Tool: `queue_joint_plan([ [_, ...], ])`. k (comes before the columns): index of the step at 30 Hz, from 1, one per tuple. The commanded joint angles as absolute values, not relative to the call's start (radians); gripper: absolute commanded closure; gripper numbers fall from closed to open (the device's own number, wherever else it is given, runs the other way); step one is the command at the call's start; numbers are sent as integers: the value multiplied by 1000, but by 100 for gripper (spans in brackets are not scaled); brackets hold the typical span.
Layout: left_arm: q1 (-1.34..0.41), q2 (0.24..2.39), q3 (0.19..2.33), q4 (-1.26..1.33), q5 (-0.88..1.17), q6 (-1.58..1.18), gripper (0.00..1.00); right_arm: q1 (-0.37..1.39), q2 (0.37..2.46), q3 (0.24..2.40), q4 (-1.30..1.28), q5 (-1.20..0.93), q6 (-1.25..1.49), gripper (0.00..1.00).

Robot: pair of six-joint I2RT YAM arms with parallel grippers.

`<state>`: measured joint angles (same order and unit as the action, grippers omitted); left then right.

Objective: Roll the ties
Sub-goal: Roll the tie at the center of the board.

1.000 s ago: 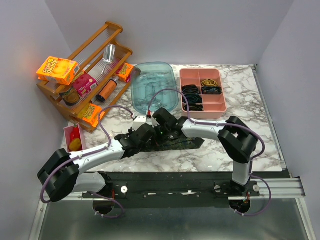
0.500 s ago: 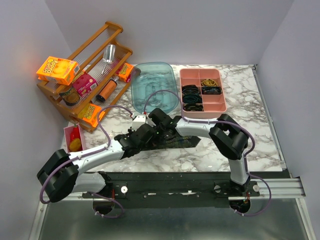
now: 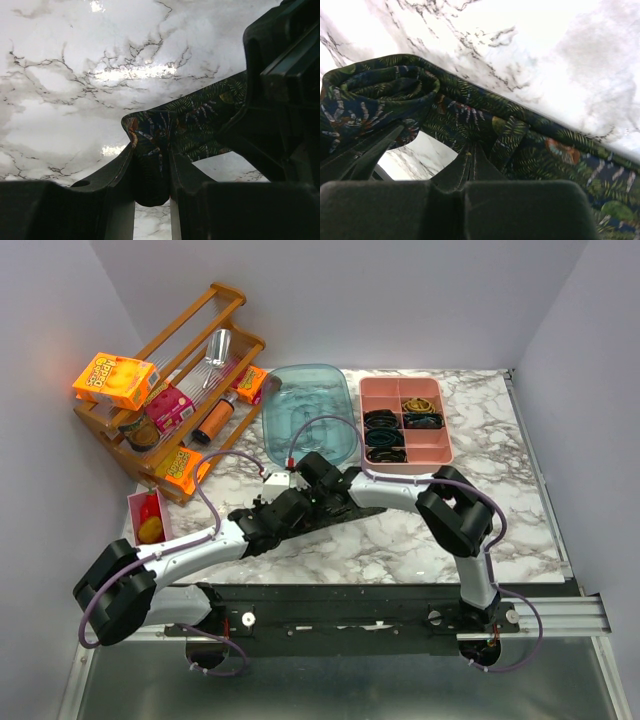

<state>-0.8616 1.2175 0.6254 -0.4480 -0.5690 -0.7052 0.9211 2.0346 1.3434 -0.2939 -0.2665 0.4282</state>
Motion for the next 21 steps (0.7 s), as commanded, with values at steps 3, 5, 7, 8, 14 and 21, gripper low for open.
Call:
queue_joint_plan([
  [3,-868,1219,638,-485,-621,-735,100,908,2026,1302,-362,-204,416,99],
  [5,-868,1230,644,-495,-621,-738,100,908,2011,1289,-354,-224,411,99],
  [7,-870,1239,655,-499,-624,-738,100,908,1974,1276,-330,-239,402,99],
  [8,-870,1250,660,-503,-630,-738,100,908,1956,1263,-319,-236,402,99],
  [14,-880,1301,704,-525,-647,-735,100,905,1810,1220,-282,-175,408,98],
  [21,-899,1390,773,-609,-695,-755,100,836,1773,1164,-284,-155,425,98],
])
